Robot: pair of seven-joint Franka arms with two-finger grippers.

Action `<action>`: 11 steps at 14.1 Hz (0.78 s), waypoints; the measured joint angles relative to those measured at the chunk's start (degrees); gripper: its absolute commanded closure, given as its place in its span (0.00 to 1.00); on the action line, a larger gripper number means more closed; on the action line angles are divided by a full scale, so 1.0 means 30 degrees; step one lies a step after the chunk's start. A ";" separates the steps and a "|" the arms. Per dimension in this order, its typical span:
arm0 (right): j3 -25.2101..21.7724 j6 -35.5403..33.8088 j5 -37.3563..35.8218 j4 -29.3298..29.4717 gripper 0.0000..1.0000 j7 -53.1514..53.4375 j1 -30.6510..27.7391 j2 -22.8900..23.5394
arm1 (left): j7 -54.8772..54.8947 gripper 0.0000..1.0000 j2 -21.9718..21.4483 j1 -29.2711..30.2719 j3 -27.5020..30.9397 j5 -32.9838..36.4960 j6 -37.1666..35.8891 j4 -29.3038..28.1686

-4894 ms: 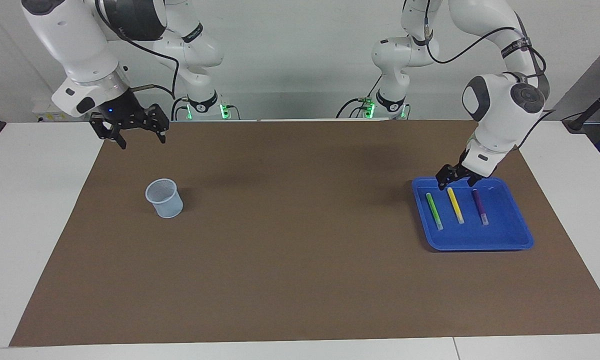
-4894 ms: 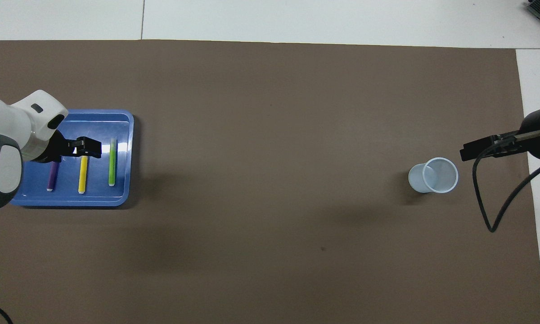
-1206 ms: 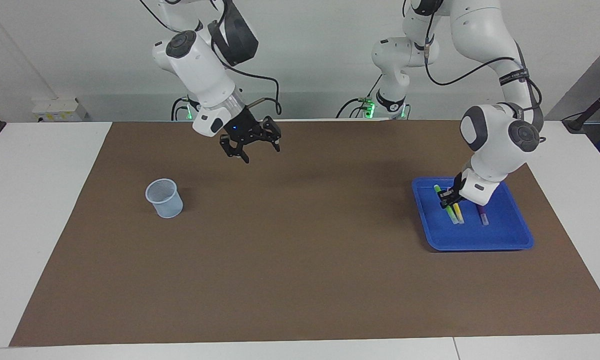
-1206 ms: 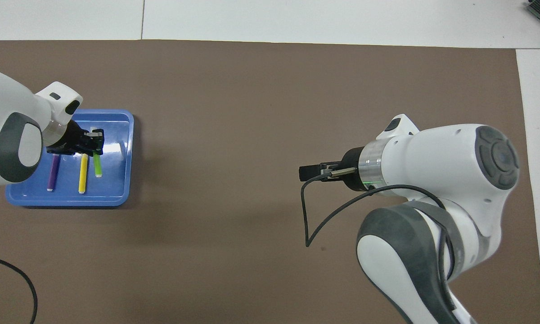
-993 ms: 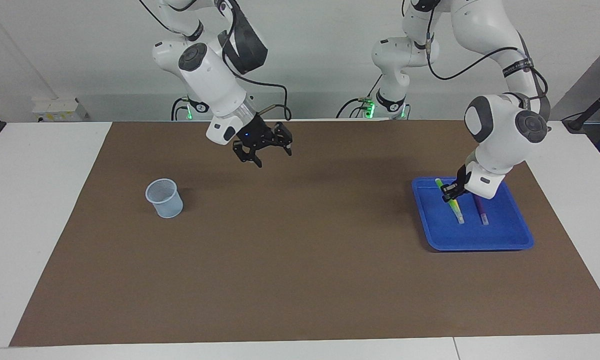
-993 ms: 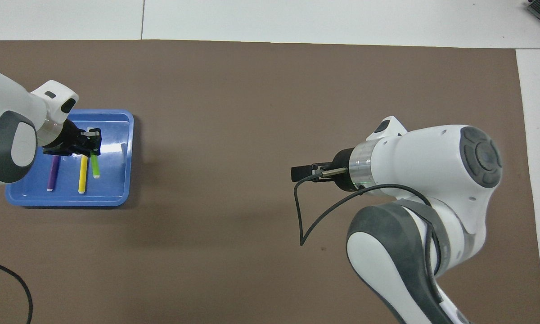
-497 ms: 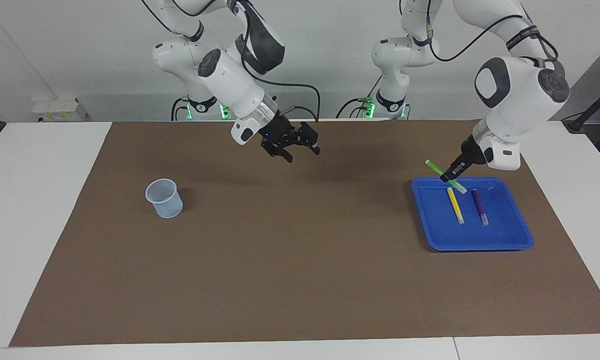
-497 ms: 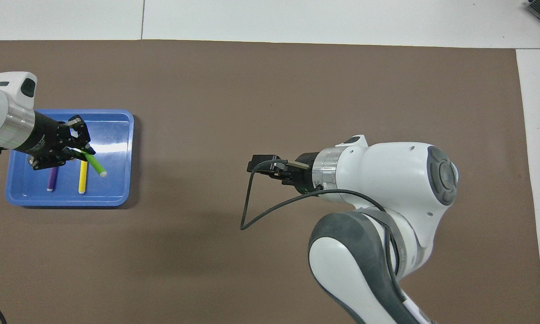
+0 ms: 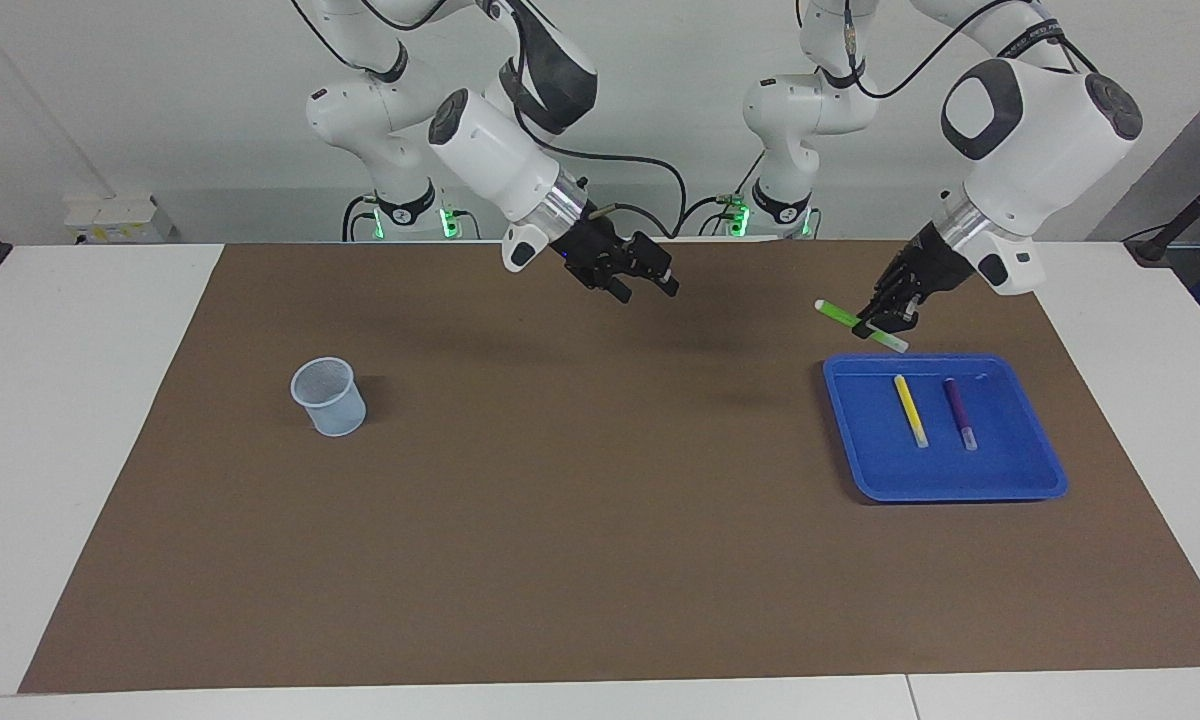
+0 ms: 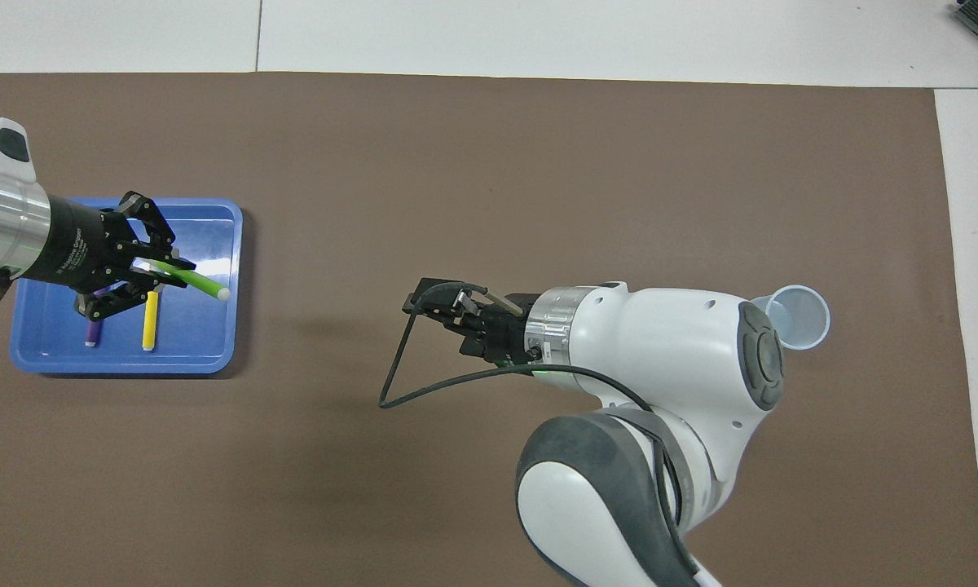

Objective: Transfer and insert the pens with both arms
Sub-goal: 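Lift the green pen with the left gripper while the right gripper approaches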

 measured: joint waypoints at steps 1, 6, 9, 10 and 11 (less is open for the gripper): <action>0.0000 0.0449 0.0114 0.0000 0.00 0.0189 0.0220 0.0012 | -0.0853 1.00 -0.0212 -0.0225 -0.0012 -0.0375 -0.0005 -0.0148; 0.0005 0.1230 0.0278 -0.0001 0.00 0.1078 0.0856 0.0095 | -0.2398 1.00 -0.0966 -0.0529 0.0027 -0.3537 -0.0010 -0.1379; 0.0004 0.1638 0.1194 0.0005 0.00 0.1080 0.0916 0.0100 | -0.2450 1.00 -0.1353 -0.0530 0.0036 -0.4497 -0.0009 -0.2033; 0.0002 0.1909 0.1345 0.0005 0.00 0.1106 0.1126 0.0106 | -0.2505 1.00 -0.1527 -0.0530 0.0033 -0.4737 -0.0009 -0.2239; 0.0011 0.2404 0.1561 0.0005 0.00 0.1235 0.1431 0.0131 | -0.2546 1.00 -0.1707 -0.0535 0.0028 -0.4887 -0.0003 -0.2452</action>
